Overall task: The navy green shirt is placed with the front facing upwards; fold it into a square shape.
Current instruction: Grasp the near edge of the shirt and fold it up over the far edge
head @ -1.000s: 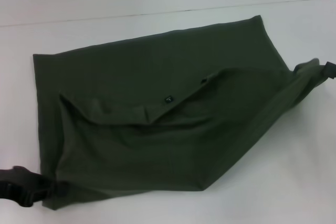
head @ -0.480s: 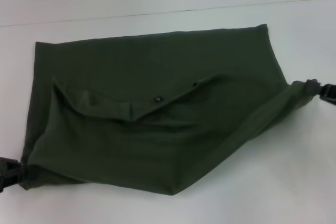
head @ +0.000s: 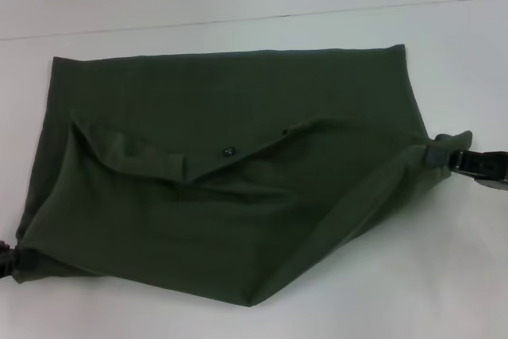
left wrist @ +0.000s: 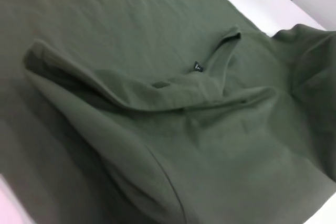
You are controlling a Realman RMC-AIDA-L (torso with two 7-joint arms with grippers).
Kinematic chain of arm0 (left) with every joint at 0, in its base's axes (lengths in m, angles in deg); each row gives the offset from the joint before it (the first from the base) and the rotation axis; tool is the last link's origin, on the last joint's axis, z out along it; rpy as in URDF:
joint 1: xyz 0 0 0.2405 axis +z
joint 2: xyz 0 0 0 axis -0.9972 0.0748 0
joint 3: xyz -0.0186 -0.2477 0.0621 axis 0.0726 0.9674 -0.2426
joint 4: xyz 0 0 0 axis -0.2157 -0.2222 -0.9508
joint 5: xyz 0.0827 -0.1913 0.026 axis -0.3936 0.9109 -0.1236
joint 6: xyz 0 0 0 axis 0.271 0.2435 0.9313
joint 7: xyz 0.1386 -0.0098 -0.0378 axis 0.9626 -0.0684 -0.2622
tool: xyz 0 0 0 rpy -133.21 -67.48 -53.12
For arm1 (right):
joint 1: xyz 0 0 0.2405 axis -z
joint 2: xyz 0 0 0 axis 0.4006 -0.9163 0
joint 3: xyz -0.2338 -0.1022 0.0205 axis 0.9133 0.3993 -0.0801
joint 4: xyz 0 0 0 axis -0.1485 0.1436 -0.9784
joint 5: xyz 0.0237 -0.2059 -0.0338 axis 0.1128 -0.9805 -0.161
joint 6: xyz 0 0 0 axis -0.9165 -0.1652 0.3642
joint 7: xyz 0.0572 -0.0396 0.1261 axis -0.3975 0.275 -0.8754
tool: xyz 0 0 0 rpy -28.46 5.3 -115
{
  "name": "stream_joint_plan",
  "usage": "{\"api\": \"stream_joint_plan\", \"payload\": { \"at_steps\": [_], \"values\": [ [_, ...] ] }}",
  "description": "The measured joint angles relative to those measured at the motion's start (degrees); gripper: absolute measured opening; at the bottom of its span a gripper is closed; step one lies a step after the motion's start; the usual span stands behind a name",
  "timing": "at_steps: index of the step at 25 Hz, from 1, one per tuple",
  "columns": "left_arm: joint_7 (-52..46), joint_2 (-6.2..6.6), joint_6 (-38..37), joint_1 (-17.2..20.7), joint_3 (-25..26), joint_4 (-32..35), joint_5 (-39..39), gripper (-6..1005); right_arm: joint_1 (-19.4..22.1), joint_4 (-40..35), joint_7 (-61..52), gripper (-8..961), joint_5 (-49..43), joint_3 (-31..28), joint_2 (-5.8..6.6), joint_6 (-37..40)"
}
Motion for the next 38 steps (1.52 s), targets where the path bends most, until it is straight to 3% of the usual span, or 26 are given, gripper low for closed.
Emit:
{"api": "stream_joint_plan", "payload": {
  "at_steps": [13, 20, 25, 30, 38],
  "values": [
    [-0.18, -0.83, 3.04, 2.15, 1.39, -0.55, -0.24, 2, 4.42, 0.40, 1.26, 1, -2.36, -1.49, 1.27, -0.31],
    [0.09, -1.10, 2.68, 3.14, 2.74, -1.31, -0.06, 3, 4.64, 2.24, 2.61, 1, -2.91, -1.76, 2.09, -0.02],
    [0.12, -1.14, 1.06, 3.03, 3.59, -0.59, 2.20, 3, 4.42, 2.23, 2.95, 1, -2.48, -5.80, 2.56, 0.81],
    [0.32, -0.73, 0.54, 2.93, 6.20, 0.45, 5.25, 2, 3.64, 2.00, 3.03, 1, -2.45, -10.47, 2.80, 0.68],
    [0.41, -0.02, -0.34, 3.00, 9.42, 3.00, 8.79, 5, -1.98, 1.70, 1.20, 2, -2.61, -11.07, 2.99, 0.06]
  ]
}}
